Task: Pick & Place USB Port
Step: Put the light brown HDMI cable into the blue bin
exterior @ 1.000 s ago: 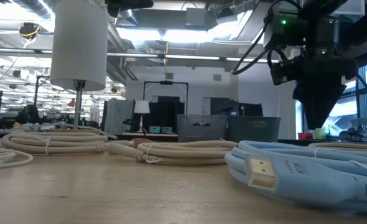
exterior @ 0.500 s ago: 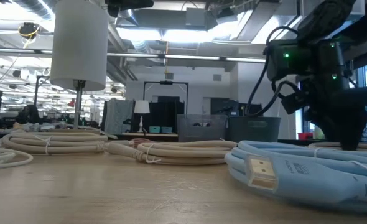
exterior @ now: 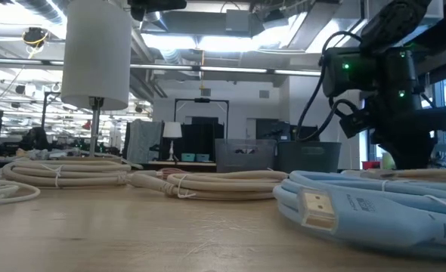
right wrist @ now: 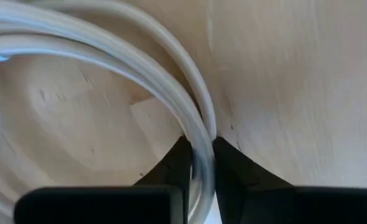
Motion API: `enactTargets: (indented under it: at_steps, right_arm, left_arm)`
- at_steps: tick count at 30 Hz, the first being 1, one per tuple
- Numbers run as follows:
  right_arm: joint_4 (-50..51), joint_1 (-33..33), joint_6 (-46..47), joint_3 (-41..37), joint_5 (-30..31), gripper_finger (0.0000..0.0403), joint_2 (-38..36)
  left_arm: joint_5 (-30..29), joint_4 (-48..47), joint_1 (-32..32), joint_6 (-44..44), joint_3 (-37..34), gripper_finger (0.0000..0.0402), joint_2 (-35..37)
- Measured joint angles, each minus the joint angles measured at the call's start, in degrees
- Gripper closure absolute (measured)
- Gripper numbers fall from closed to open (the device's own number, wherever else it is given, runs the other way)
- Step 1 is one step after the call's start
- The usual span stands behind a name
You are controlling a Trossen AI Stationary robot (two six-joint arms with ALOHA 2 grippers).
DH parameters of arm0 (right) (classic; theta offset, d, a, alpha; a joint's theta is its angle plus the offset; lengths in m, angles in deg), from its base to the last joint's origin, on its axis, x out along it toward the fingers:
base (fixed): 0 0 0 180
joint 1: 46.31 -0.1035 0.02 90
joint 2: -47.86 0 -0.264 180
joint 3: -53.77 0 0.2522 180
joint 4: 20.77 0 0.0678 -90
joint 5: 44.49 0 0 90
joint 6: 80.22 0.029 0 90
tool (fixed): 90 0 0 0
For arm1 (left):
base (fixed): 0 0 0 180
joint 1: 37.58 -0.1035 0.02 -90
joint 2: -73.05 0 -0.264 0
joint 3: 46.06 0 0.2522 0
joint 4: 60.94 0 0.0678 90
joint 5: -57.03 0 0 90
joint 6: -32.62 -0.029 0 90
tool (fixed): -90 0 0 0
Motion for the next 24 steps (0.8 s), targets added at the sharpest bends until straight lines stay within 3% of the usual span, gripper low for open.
enactTargets:
  at_steps: [7,9,13,24]
  right_arm:
    - [-1.29,-0.04,1.46,1.44,1.15,0.0359,0.31]
    - [-2.27,-0.02,1.42,2.94,1.39,0.0386,0.22]
    - [-1.73,-0.04,1.70,6.69,1.82,0.0387,-1.09]
    - [16.08,-0.24,3.02,19.86,9.00,0.0387,-4.42]
  left_arm:
    - [0.00,0.00,0.00,0.00,0.00,0.0396,0.00]
    - [0.00,0.00,0.00,0.00,0.00,0.0396,0.00]
    - [0.32,0.00,0.00,0.00,0.00,0.0396,0.00]
    - [0.28,-0.02,0.00,0.03,0.00,0.0396,0.00]
